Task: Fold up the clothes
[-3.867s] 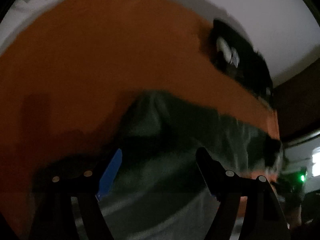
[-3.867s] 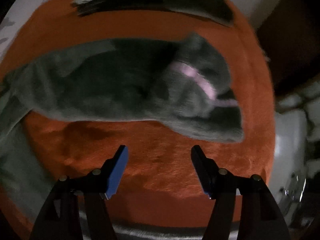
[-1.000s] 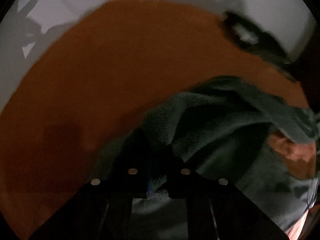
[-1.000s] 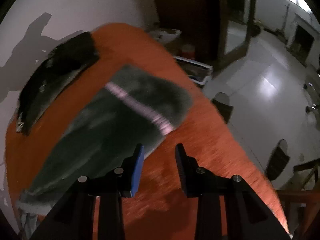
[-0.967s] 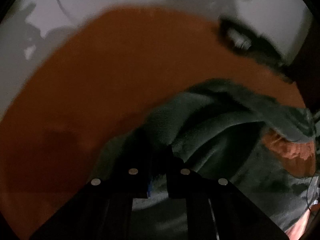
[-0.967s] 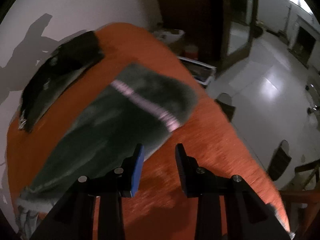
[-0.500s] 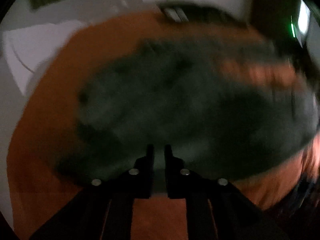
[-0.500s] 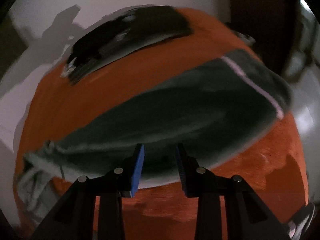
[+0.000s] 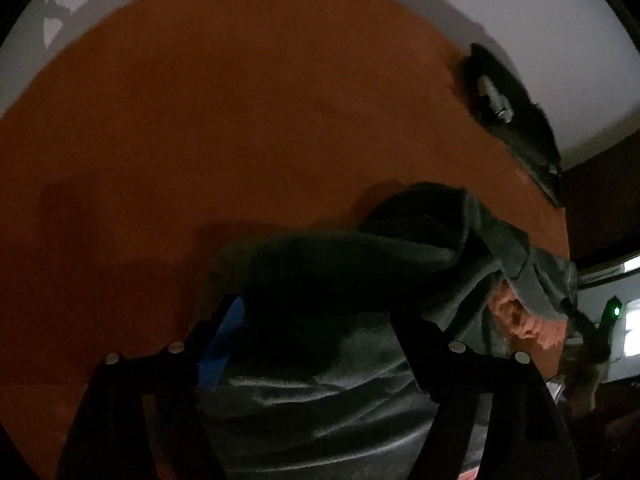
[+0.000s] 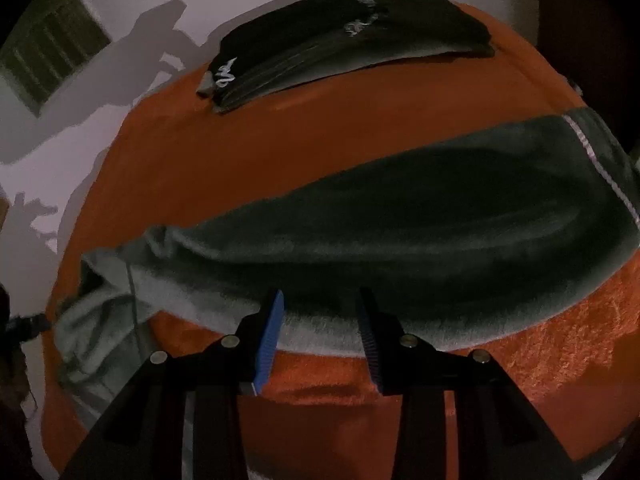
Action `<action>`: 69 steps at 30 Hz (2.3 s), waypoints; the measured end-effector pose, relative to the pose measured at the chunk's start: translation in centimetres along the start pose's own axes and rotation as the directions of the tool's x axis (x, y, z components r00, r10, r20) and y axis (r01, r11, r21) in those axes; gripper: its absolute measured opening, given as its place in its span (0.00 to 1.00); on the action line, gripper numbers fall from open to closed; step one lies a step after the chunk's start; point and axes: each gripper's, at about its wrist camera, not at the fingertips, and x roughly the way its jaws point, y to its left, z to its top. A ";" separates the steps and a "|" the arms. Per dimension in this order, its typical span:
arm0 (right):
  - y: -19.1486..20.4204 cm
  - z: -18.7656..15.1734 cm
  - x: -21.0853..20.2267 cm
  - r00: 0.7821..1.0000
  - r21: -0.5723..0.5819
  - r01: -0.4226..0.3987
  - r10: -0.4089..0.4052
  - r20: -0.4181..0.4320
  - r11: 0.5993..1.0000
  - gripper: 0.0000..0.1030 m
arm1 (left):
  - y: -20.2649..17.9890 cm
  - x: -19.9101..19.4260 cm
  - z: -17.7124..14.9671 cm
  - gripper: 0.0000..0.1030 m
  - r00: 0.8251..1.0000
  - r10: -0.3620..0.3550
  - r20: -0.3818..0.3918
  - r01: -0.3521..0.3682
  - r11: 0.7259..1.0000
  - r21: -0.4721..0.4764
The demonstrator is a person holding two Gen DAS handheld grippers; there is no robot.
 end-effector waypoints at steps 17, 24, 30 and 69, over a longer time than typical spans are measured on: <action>1.0 -2.3 0.6 1.000 -0.051 0.026 -0.026 -0.001 0.998 0.35 | -7.9 -2.2 -14.4 0.03 0.958 0.042 0.284 -0.109 0.968 0.225; 1.6 -2.2 1.3 1.000 -0.055 0.025 -0.025 -0.005 0.998 0.35 | -11.7 1.8 -22.3 0.06 0.995 0.080 0.051 -0.094 0.901 0.423; 2.6 -2.3 1.5 1.000 -0.084 0.015 -0.016 -0.011 0.996 0.35 | -14.8 -6.9 -18.8 0.20 0.975 -0.162 0.156 0.052 0.837 0.544; 0.4 -2.3 1.8 0.997 -0.039 0.032 -0.035 -0.066 0.999 0.36 | 1.8 -1.6 6.1 0.51 0.997 0.013 0.080 -0.012 1.000 -0.016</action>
